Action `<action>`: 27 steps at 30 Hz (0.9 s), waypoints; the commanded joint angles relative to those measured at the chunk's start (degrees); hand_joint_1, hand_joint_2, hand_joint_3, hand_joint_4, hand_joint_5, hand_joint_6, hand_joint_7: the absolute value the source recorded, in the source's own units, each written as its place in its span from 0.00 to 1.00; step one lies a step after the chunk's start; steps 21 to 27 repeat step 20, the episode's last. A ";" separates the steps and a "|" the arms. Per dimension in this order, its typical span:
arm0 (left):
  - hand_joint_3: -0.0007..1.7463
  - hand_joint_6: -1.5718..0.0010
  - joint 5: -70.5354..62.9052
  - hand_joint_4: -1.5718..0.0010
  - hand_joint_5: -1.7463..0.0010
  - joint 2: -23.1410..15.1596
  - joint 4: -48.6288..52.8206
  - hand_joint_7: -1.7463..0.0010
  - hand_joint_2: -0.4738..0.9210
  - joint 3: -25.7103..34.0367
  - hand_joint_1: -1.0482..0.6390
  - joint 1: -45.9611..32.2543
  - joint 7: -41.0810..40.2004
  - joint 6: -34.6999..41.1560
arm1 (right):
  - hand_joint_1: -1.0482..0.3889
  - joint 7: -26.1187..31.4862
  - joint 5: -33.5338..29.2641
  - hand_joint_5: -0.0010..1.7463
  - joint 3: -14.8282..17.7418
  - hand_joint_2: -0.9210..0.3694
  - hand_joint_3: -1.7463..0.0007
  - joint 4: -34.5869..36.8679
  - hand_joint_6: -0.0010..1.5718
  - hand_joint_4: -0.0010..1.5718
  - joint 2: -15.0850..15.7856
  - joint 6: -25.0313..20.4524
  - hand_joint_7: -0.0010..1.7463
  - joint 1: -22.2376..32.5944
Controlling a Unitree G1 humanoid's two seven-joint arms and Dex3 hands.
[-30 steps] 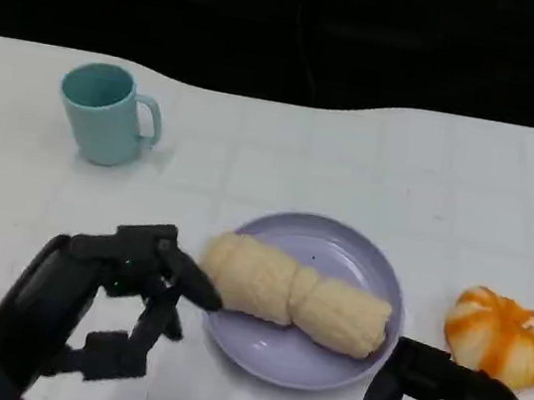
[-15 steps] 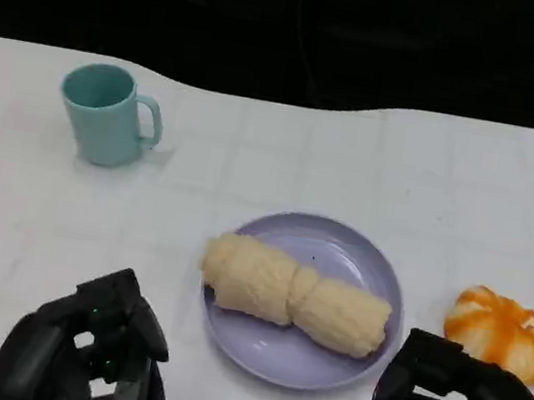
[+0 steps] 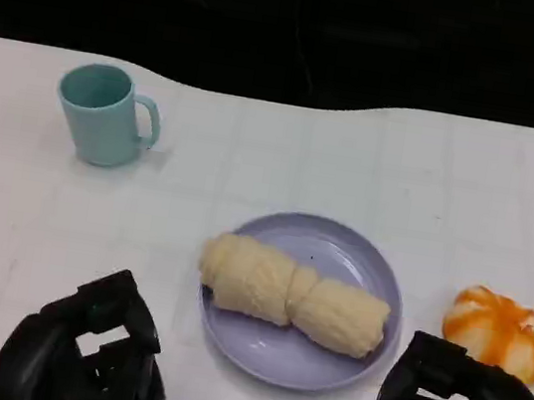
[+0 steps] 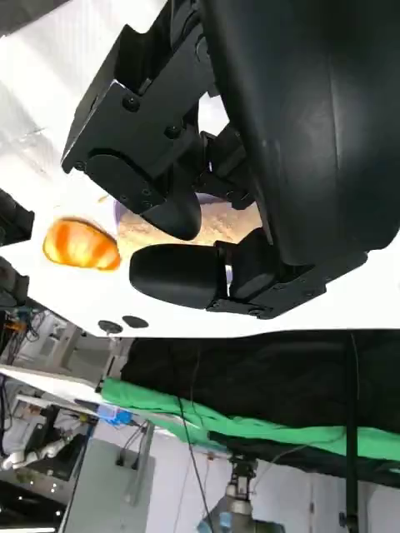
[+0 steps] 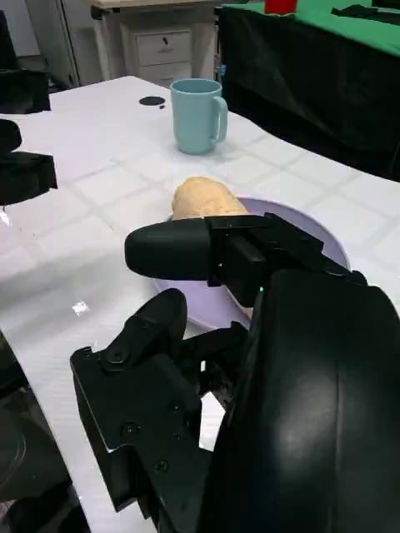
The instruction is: Grasp the towel on the left side of the plate with the left hand and place it into the plate.
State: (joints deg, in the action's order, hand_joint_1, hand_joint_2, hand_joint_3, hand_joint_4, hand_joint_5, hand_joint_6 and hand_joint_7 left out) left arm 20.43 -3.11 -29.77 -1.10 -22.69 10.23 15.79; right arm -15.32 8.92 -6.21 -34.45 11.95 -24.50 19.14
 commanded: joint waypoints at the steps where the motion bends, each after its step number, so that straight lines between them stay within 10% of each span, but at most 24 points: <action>1: 0.82 0.50 -1.44 0.45 0.00 -0.48 1.08 0.08 0.65 -0.76 0.59 -0.15 0.28 -1.06 | 0.70 -0.19 0.63 1.00 1.22 0.21 0.37 0.65 0.38 0.47 0.38 0.99 0.92 -0.25; 27: 0.81 0.48 -1.71 0.44 0.00 -1.32 1.46 0.09 0.65 -0.34 0.58 -0.56 1.43 -2.62 | 0.71 -0.11 0.20 1.00 0.53 0.20 0.37 -0.38 0.37 0.48 0.54 0.82 0.93 0.13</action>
